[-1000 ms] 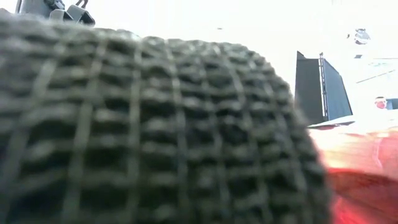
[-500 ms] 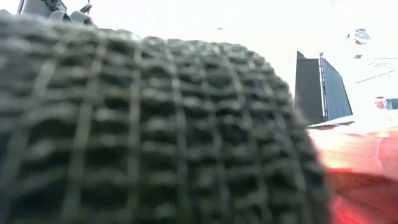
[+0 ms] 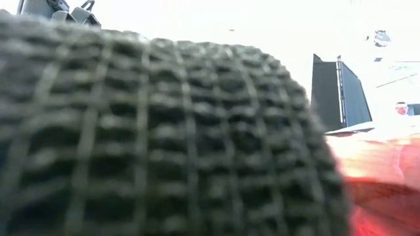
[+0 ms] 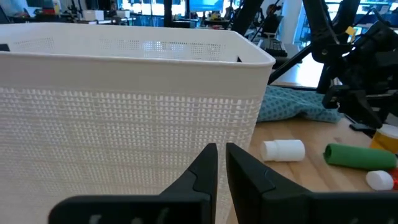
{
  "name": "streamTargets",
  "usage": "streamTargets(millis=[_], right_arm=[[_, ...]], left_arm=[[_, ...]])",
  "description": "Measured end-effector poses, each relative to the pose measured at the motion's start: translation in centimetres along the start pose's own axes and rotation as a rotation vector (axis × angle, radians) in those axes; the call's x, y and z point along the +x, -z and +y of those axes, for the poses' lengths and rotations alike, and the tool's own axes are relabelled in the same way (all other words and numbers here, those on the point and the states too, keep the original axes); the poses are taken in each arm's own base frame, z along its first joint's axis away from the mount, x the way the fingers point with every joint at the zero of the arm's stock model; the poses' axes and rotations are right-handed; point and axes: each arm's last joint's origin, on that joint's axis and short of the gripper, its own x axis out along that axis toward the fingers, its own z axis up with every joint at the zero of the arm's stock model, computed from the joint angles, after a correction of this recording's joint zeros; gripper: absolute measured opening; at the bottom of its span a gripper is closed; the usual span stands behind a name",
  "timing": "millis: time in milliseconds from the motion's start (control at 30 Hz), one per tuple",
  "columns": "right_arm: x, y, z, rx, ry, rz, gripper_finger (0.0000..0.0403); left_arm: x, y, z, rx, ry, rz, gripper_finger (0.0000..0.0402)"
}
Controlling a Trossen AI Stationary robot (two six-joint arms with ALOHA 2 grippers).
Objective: Pick & place medical supplies in basket/bin
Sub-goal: Put the orange pill bottle into the white bin
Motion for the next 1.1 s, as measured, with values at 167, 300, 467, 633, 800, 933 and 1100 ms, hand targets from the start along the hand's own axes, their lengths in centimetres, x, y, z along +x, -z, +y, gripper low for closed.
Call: streamTargets(millis=[167,300,467,633,800,933,1100], right_arm=[[0.0,0.0,0.0,0.01,0.001,0.003,0.0295],[0.2,0.2,-0.2,0.015,0.008,0.007,0.0295],[1.1,1.3,-0.6,0.008,0.011,0.037,0.0295],[1.9,2.0,-0.6,-0.008,0.01,0.055,0.0295],[2.2,2.2,-1.0,-0.024,0.03,0.07,0.029],[2.4,2.3,-1.3,-0.044,0.049,0.08,0.0259],[2.4,1.9,-1.6,-0.144,0.074,0.07,0.0179]], left_arm=[[0.0,0.0,0.0,0.006,0.0,-0.001,0.0035],[0.0,0.0,0.0,0.006,0.0,-0.001,0.0035],[0.0,0.0,0.0,0.009,-0.005,-0.002,0.0035],[0.0,0.0,0.0,0.016,-0.011,-0.003,0.0035],[0.0,0.0,0.1,0.016,-0.039,-0.003,0.0035],[0.0,0.0,0.1,0.044,-0.052,-0.002,0.0035],[0.0,0.0,0.2,0.057,-0.054,-0.001,0.0035]])
